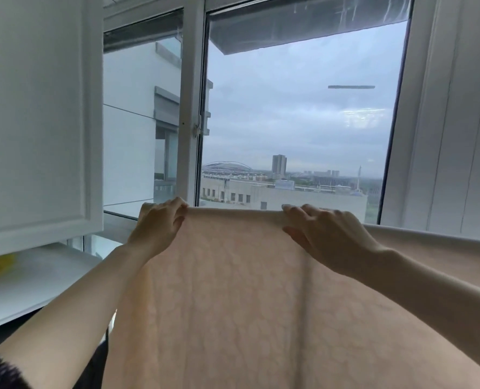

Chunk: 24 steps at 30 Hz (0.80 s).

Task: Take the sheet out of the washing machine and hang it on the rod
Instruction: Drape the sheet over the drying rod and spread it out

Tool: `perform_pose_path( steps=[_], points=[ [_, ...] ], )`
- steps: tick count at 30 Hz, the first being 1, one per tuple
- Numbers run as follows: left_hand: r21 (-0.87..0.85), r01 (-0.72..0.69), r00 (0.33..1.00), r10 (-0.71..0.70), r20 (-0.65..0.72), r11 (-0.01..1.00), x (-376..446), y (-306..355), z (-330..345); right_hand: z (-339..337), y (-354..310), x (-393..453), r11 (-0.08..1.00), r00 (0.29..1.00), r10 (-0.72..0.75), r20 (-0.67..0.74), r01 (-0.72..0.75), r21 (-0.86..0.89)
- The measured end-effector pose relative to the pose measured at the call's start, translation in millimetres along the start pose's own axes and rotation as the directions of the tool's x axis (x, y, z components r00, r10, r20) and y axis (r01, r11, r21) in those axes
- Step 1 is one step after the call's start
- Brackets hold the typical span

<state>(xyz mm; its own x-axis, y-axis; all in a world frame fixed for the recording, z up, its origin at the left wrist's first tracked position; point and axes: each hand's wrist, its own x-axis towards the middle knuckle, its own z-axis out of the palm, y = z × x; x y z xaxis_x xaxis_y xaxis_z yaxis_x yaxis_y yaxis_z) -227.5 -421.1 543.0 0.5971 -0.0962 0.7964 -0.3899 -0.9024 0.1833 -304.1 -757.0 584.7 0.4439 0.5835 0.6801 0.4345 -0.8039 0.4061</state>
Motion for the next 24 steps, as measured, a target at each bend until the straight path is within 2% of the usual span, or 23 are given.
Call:
perform_pose_path(
  steps=[4,8,10,13,16,17,20,24],
  points=[
    [0.037,0.104,0.994,-0.105,0.034,0.994,-0.2,-37.4,0.2,20.5,-24.0,34.2,0.999,0.999,-0.002,0.048,0.005,-0.054],
    [0.018,0.148,0.989,-0.148,-0.027,0.989,6.8,-67.1,5.8,39.9,-49.0,75.0,0.999,0.997,-0.039,0.068,0.042,-0.032],
    [-0.104,0.208,0.978,-0.21,-0.012,0.973,11.4,-75.2,7.6,54.7,-64.6,96.5,0.997,0.996,-0.076,0.045,0.076,0.007],
    [-0.443,0.338,0.941,-0.289,0.176,0.831,16.4,-87.5,6.6,81.7,-87.3,129.6,0.997,0.997,-0.075,0.029,0.074,0.037],
    [-0.678,0.491,0.871,-0.326,0.368,0.547,15.3,-113.1,5.8,102.4,-106.3,160.4,0.997,0.998,-0.017,0.055,0.012,0.081],
    [-0.708,0.507,0.862,-0.306,0.404,0.492,13.4,-124.0,7.6,108.6,-110.9,169.0,0.993,0.997,0.005,0.074,-0.013,0.115],
    [-0.715,0.518,0.854,-0.249,0.456,0.47,11.5,-146.4,11.2,122.6,-119.5,189.8,0.974,0.994,0.048,0.095,-0.068,0.217],
    [-0.721,0.514,0.857,-0.246,0.453,0.464,13.4,-169.9,11.3,130.6,-126.4,199.1,0.979,0.997,0.069,0.028,-0.073,0.189]
  ],
)
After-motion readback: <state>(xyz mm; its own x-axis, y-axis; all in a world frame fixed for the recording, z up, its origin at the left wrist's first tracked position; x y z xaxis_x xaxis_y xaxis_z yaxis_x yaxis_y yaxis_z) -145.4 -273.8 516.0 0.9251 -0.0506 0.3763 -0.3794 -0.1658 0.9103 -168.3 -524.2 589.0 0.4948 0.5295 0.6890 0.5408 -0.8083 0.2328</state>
